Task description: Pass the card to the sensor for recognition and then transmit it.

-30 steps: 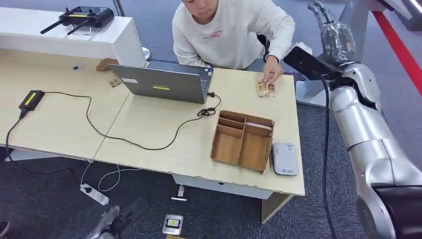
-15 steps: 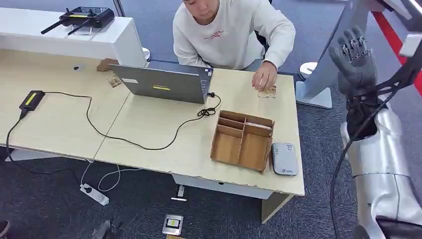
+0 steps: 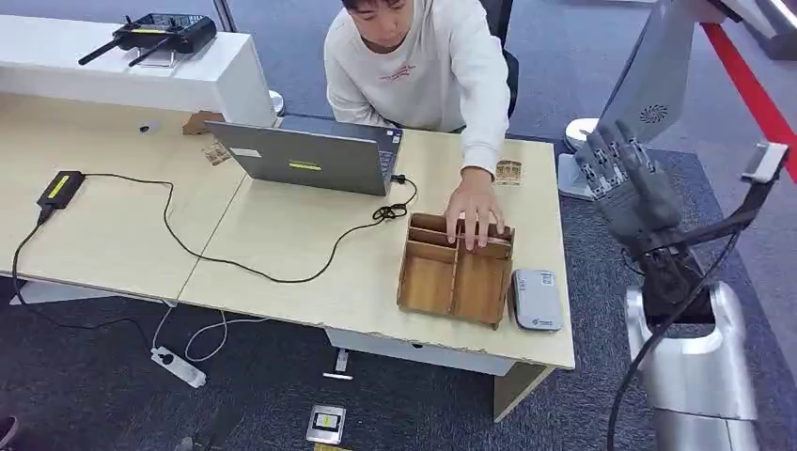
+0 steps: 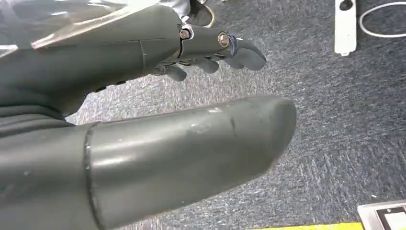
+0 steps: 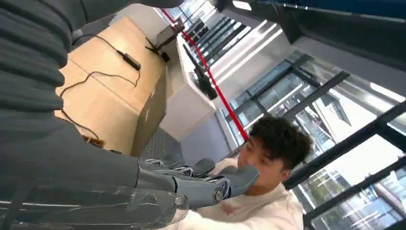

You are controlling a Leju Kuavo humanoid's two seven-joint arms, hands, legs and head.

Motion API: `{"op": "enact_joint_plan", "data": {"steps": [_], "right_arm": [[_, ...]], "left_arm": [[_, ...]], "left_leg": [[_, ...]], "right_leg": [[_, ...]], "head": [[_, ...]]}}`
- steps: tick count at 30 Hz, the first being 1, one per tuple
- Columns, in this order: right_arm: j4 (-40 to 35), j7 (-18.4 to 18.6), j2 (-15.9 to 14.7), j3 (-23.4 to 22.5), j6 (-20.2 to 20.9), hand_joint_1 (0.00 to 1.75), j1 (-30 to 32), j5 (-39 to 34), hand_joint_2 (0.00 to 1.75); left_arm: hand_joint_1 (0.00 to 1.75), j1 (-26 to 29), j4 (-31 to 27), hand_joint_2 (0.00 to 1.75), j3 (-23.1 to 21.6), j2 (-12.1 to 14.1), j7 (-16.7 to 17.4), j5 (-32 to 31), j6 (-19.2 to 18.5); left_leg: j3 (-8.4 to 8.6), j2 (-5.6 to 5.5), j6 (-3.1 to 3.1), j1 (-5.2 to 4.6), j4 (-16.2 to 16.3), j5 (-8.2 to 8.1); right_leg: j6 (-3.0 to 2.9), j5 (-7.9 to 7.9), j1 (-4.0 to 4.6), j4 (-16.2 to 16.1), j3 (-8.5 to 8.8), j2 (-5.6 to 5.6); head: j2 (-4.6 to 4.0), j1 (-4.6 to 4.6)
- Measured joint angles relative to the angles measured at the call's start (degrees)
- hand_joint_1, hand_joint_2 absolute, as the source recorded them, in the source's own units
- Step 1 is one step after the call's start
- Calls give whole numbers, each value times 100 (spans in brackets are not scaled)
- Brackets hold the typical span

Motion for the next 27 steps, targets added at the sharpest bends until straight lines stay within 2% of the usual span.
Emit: {"op": "enact_joint_plan", "data": {"steps": [13, 17, 20, 27], "right_arm": [[116, -94, 197, 348, 435, 0, -270, -153, 175], [278, -183, 262, 467, 537, 0, -408, -166, 175], [387, -219, 310, 529, 553, 0, -502, -155, 175], [595, -297, 413, 638, 644, 0, -590, -153, 175]], "left_arm": [[0, 6, 44, 0, 219, -79, 42, 284, -13], [0, 4, 61, 0, 223, 2, 79, 205, -400], [0, -6, 76, 0, 225, 94, 76, 205, -481], [0, 16, 94, 0, 225, 122, -76, 255, -348]], "left_leg": [[-3, -1, -1, 0, 0, 0], [-2, 0, -1, 1, -1, 1], [-2, -1, -2, 1, -1, 2], [-4, -1, -3, 0, -1, 2]], "right_leg": [[0, 0, 0, 0, 0, -1], [0, 0, 1, 1, -1, -1], [0, 0, 1, 1, 0, -3], [0, 0, 1, 1, 0, -3]], "head": [[0, 2], [0, 0], [0, 2], [0, 2]]}}
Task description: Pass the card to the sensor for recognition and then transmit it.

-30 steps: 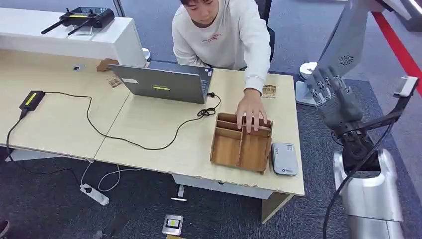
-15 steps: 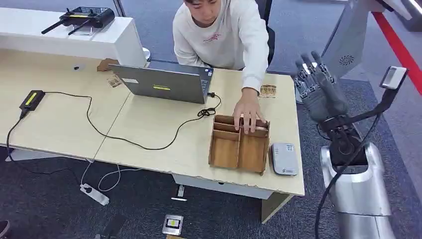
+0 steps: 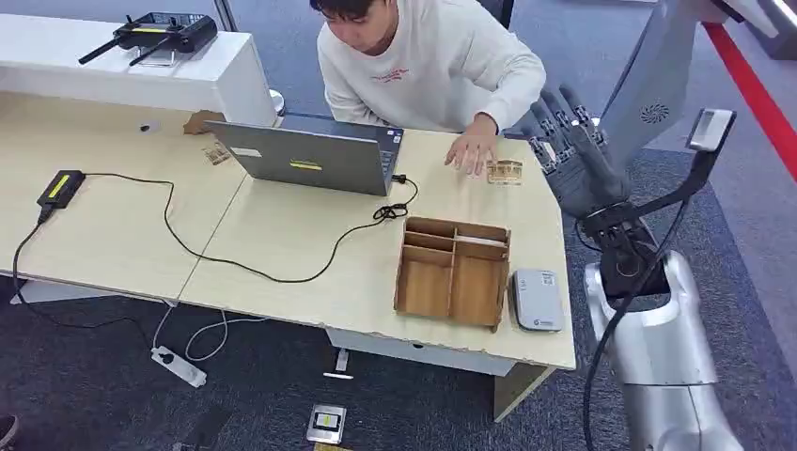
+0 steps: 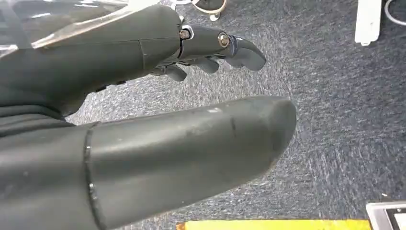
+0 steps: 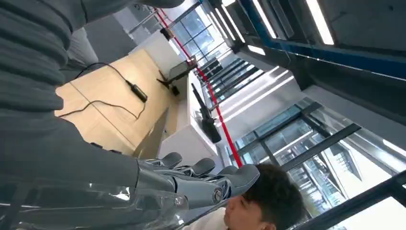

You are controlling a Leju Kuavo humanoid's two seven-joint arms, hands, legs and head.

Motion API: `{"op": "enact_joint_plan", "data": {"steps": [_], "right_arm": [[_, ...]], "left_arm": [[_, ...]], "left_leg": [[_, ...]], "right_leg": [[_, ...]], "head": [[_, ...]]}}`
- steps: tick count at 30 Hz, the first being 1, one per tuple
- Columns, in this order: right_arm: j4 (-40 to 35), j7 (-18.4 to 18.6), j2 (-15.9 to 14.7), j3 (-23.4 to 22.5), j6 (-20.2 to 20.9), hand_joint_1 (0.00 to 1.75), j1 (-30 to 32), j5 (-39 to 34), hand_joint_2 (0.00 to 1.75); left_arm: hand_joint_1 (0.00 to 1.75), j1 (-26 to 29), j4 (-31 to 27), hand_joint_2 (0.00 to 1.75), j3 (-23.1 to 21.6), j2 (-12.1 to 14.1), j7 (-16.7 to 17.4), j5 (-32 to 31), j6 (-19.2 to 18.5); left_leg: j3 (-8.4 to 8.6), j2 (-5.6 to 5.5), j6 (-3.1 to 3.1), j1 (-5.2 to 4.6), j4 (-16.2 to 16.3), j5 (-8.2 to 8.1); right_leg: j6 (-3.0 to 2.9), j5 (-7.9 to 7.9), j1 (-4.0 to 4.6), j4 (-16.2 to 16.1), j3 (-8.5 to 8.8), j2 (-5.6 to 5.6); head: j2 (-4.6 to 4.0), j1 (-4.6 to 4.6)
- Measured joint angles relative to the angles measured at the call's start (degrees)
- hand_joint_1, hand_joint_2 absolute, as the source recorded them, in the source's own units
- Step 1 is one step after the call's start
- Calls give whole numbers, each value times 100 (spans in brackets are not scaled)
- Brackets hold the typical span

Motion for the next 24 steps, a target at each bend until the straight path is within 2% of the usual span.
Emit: {"op": "enact_joint_plan", "data": {"steps": [6, 13, 16, 20, 22, 24], "right_arm": [[98, -46, 54, 39, 57, 0, -7, 63, 175], [190, -346, 87, 171, 140, 0, -21, 588, 175], [236, -711, 87, 232, 127, 0, -36, 1205, 175], [345, -1536, 81, 384, -262, 0, -126, 2860, 175], [384, -1696, 76, 431, -380, 0, -147, 3479, 175], [389, -1701, 74, 444, -422, 0, -120, 3844, 175]], "left_arm": [[0, 4, 42, 0, 0, 2, -48, 37, 7], [0, 4, 74, 0, 0, 0, -55, 72, 4], [0, 4, 85, 0, 4, 0, 7, 114, 22], [0, 3, 96, 0, 7, -7, 2, 120, 96], [0, 2, 101, 0, 7, -7, -39, 79, 129], [0, 2, 103, 0, 7, -7, -50, 59, 131]], "left_leg": [[0, 0, 0, 0, 0, 0], [1, 0, 0, 1, 0, 0], [1, 0, 0, 1, 0, 0], [1, 0, 0, 0, 0, 0], [2, 1, 0, 0, 1, 0], [2, 0, 0, 0, 1, 0]], "right_leg": [[0, 0, -1, 0, -1, 0], [0, 0, 0, 0, -1, 0], [0, 0, 0, 0, 0, 0], [0, 0, 0, 0, -1, 0], [0, 0, 0, 0, -1, 0], [0, 0, 0, 0, -2, 0]], "head": [[0, 0], [0, 0], [0, 0], [0, -2], [0, 0], [0, -2]]}}
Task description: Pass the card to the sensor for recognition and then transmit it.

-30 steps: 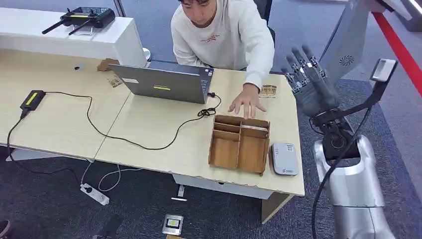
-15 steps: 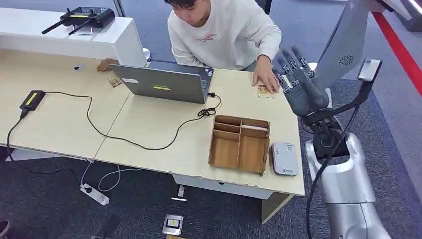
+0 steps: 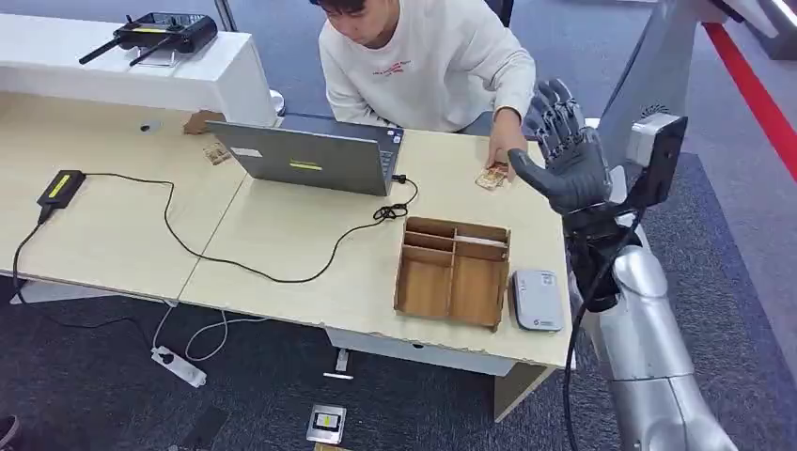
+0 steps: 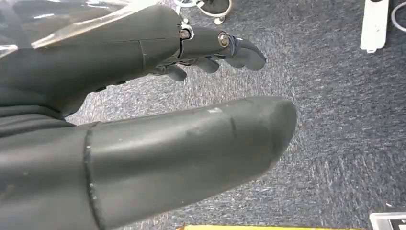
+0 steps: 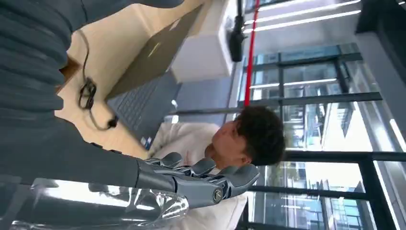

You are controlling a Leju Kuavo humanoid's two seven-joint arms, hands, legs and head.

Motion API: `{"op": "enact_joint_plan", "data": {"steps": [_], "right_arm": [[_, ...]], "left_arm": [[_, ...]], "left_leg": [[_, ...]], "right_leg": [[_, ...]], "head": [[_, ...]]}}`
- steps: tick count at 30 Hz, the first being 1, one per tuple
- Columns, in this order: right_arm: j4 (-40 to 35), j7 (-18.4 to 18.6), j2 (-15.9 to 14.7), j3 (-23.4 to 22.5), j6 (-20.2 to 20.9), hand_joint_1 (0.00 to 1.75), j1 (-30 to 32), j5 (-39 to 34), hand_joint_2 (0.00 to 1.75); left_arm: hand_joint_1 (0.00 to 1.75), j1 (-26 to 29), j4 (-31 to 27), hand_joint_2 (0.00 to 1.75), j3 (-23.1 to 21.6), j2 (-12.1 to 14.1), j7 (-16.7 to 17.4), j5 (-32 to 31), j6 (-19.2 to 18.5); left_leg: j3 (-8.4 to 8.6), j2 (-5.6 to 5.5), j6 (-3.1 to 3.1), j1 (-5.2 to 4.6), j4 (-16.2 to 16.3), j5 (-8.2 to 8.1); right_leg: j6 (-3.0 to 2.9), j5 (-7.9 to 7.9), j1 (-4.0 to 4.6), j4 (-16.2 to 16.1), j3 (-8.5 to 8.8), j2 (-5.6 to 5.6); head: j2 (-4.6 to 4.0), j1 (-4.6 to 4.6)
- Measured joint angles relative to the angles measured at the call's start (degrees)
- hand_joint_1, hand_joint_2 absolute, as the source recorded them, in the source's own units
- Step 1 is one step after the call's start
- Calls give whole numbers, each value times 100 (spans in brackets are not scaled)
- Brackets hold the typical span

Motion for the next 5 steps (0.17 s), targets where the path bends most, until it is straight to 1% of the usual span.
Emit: {"op": "enact_joint_plan", "data": {"steps": [2, 5], "right_arm": [[2, 48, -2, 0, -55, 0, 39, 167, 175], [-6, 146, -2, 0, -240, 0, 138, 494, 175]], "left_arm": [[0, 0, 4, 0, 0, 0, -2, -13, 7], [0, 0, 9, 0, -2, 0, -4, -15, 13]], "left_leg": [[0, 0, 0, 0, 0, 0], [0, 0, 0, 0, 0, 0]], "right_leg": [[0, 0, 0, 0, 0, 0], [0, 0, 0, 0, -1, 0]], "head": [[0, 2], [0, 2]]}}
